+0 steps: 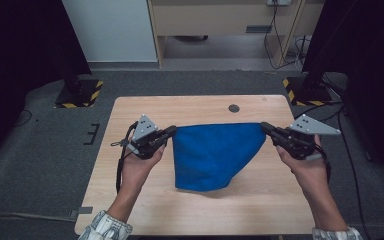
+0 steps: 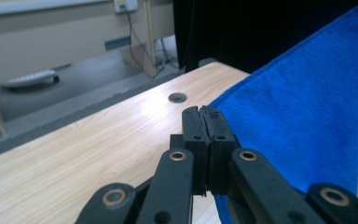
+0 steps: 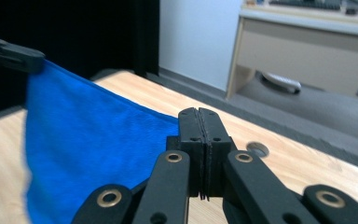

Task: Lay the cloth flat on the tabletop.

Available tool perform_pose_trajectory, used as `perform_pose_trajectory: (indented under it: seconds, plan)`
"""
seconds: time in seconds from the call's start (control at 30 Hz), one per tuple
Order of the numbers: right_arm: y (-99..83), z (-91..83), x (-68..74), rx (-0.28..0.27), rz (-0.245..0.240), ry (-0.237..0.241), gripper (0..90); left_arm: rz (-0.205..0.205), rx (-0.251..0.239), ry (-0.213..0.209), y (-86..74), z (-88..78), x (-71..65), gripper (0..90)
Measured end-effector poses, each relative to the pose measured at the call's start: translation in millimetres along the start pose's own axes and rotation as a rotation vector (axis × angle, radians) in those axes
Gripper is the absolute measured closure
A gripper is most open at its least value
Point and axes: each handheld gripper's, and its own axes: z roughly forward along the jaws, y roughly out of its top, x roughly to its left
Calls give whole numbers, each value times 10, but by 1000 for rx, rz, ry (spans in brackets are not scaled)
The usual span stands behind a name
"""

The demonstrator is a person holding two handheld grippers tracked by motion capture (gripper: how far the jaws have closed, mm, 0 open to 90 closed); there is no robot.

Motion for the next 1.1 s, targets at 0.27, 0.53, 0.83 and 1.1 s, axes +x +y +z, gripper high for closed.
perform_pose_trajectory:
  seconds: [0.27, 0.53, 0.83, 1.1]
  plan:
    - [-219, 538, -215, 90, 29, -10, 893, -26, 64, 31, -111, 350, 170, 888]
    - [-352, 913, -324, 147, 47, -19, 893, -55, 95, 67, -168, 609, 302, 888]
    - [-529, 1257, -427, 226, 61, -49, 892, -71, 159, 103, -290, 879, 466, 888]
    - [-689, 1502, -498, 275, 99, -66, 891, -95, 198, 133, -419, 1037, 596, 888]
